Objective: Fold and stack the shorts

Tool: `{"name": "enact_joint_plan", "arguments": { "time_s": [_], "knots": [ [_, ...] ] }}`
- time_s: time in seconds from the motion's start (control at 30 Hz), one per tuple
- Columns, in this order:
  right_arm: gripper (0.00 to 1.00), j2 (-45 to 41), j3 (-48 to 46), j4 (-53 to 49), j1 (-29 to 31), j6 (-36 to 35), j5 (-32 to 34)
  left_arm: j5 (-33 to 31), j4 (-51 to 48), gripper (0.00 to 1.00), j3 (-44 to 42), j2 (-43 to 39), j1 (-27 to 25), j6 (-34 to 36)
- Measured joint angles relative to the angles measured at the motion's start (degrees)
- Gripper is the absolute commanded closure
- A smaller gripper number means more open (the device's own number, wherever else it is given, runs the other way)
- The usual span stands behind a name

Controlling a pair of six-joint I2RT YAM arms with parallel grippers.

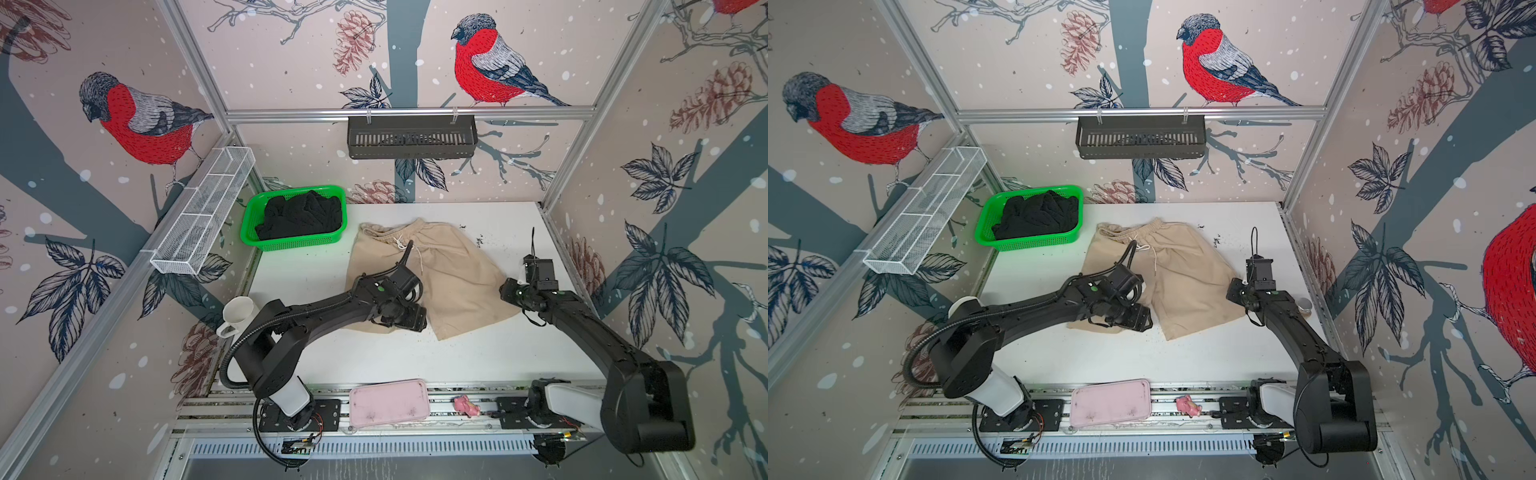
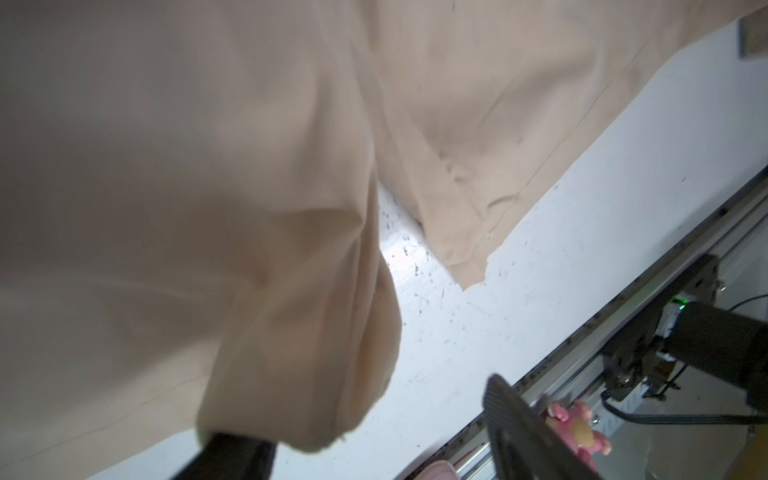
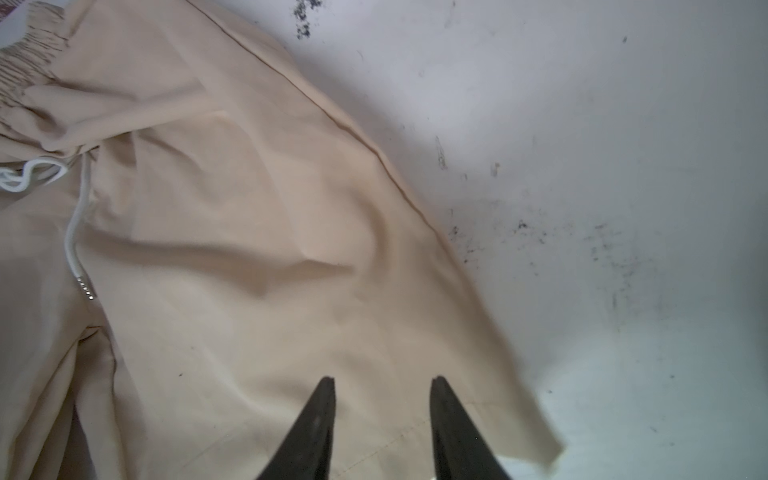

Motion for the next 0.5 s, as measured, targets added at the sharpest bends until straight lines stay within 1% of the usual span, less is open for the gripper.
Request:
{"name": "enact_joint_plan", "arguments": {
  "time_s": [0.03, 0.1, 0.13, 0.23, 0.3, 0.37, 0.4, 0.5],
  "knots": [
    [0.42, 0.09, 1.16, 0.00, 1.11, -0.72, -0.13, -1.53, -1.64, 0.03, 2.23, -0.39, 1.62, 0.20],
    [0.40, 0.98, 3.04, 0.59, 3.30, -1.42, -0.42, -4.31, -3.69, 0.02, 5.29, -1.09, 4.17, 1.86],
    [0.40, 2.29, 4.55, 0.68, 4.50, -1.46, -0.50, -5.92, -4.83, 0.02, 7.48, -1.25, 5.92, 2.73],
    [0.40, 7.23, 8.39, 2.86, 7.06, -1.42, -1.16, -8.04, -5.75, 0.02, 13.20, -0.26, 9.38, 6.64],
    [0.40, 10.91, 10.75, 4.81, 9.42, -1.46, -1.70, -10.03, -4.79, 0.02, 15.58, 0.72, 10.71, 9.16],
    [0.40, 15.63, 13.92, 6.60, 12.04, -2.27, -2.86, -10.78, -3.41, 0.02, 16.06, 1.77, 11.41, 10.99],
    [0.39, 18.40, 15.85, 7.76, 13.11, -2.67, -3.67, -10.12, -2.14, 0.02, 15.39, 2.49, 11.47, 12.26],
    [0.35, 27.06, 22.21, 11.28, 14.97, -4.24, -5.95, -5.46, 2.25, 0.02, 10.60, 5.14, 10.95, 14.05]
  ]
}}
